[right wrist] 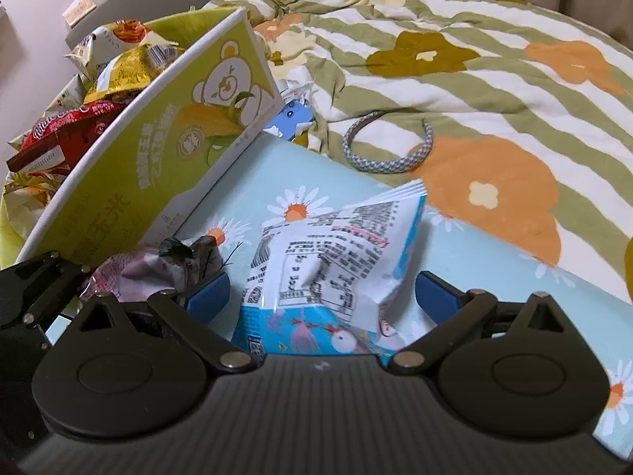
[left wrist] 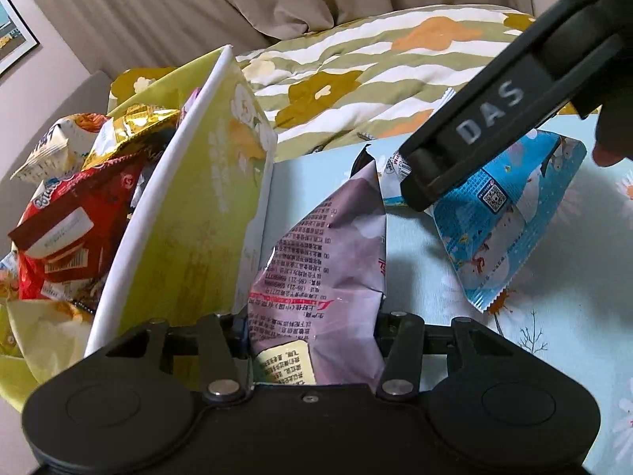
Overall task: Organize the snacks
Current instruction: 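Grasp the purple bag with the left tool while the right tool grasps the blue-white bag, then carry both bags into the box and open both tools to release them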
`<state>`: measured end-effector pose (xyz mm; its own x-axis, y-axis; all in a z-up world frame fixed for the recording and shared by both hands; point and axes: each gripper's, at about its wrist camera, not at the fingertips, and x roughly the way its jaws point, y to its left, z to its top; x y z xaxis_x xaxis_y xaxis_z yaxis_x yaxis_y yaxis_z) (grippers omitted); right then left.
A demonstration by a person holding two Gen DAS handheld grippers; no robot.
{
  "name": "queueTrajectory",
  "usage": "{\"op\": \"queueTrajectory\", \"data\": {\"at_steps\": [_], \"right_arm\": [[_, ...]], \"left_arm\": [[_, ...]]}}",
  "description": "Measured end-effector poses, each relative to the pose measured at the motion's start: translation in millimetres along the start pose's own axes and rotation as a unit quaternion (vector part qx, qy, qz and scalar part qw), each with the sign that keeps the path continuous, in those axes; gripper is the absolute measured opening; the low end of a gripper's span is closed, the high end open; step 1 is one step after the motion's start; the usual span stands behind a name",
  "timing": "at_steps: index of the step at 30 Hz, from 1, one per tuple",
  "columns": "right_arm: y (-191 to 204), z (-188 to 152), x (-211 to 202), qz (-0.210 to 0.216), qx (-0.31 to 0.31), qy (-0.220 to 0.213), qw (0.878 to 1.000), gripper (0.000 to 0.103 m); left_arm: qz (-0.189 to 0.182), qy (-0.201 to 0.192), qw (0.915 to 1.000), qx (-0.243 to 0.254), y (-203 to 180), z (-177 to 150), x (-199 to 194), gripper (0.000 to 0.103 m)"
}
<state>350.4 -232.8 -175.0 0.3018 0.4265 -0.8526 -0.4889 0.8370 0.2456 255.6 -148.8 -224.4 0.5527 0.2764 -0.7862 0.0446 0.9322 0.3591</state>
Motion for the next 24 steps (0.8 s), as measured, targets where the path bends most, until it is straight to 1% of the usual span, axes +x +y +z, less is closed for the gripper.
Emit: {"op": "queueTrajectory", "data": {"at_steps": [2, 4, 6, 9, 12, 16, 21, 24], "right_arm": [[2.9, -1.3, 3.7, -0.004, -0.004, 0.005, 1.0, 0.103], [6.2, -4.2, 5.6, -0.01, -0.013, 0.008, 1.0, 0.092], [8.4, -7.9, 3.1, -0.017, -0.018, 0.007, 1.0, 0.085], [7.1, -12.2, -6.4, -0.018, -0.008, 0.003, 1.0, 0.077], [6.1, -15.0, -20.2, -0.03, -0.002, -0.007, 1.0, 0.075], [8.5, -17.3, -48.8, -0.041, 0.003, -0.027, 0.999, 0.075], [21.0, -14.5, -88.6, -0.05, 0.006, -0.057, 0.997, 0.075], [35.7, -10.5, -112.6, -0.053, -0.002, -0.077, 0.996, 0.075]], "left_arm": [[0.0, -0.001, 1.0, 0.0, -0.9, -0.9, -1.2, 0.054], [-0.003, -0.002, 1.0, -0.001, -0.7, -1.0, -2.6, 0.053], [-0.006, -0.004, 1.0, -0.002, 0.3, -2.0, -5.4, 0.053], [-0.012, -0.009, 0.9999, -0.004, 1.6, -1.2, -11.2, 0.053], [-0.018, -0.021, 0.9996, -0.005, 2.0, -0.1, -21.9, 0.053], [-0.022, -0.047, 0.9986, -0.007, 4.0, 3.5, -46.1, 0.053], [-0.02, -0.091, 0.9957, -0.009, 15.3, 7.8, -87.0, 0.053], [-0.012, -0.117, 0.993, -0.016, 29.5, 9.3, -116.0, 0.053]]}}
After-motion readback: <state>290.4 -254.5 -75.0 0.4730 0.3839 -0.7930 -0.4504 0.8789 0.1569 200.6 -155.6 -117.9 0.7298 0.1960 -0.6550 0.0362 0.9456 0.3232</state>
